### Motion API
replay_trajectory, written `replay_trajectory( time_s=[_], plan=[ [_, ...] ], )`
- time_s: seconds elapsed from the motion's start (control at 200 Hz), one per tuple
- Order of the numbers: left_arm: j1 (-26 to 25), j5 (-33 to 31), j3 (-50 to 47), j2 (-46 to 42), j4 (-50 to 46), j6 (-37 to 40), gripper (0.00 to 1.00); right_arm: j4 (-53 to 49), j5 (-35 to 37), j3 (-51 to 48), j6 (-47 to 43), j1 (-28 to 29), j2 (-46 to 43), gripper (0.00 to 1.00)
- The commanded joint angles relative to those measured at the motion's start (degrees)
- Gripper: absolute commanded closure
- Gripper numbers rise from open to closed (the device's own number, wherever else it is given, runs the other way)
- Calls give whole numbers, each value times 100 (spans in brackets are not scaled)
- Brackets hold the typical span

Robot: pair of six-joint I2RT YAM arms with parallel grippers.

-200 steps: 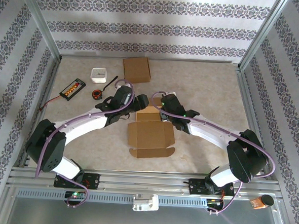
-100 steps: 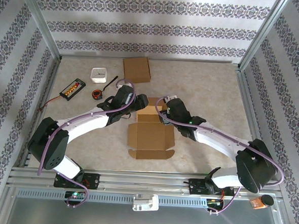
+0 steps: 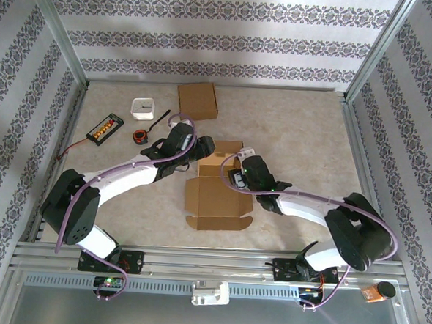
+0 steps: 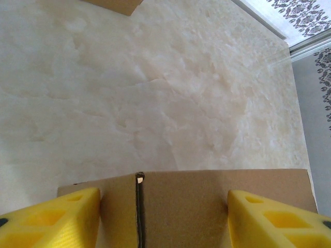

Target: Fold the paper box

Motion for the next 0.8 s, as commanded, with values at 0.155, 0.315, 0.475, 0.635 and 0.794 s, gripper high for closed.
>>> replay_trajectory(
  time_s=[0.155, 0.315, 0.475, 0.635, 0.794],
  plan=[
    [-30, 20, 132, 48, -69, 90, 38, 1261, 1100, 250, -585, -31, 750, 53],
    [-30, 13, 199, 65, -110, 153, 38, 1799, 1105, 289, -825, -45, 1150, 73],
    [-31, 31, 248, 86, -206, 207, 38, 1969, 781, 351, -877, -50, 1330, 97],
    [-30, -5, 213, 15, -214, 189, 38, 1992, 718, 315, -823, -43, 1301, 92],
    [-30, -6, 236, 28, -198, 202, 38, 1761, 738, 355, -815, -60, 1013, 70]
  ],
)
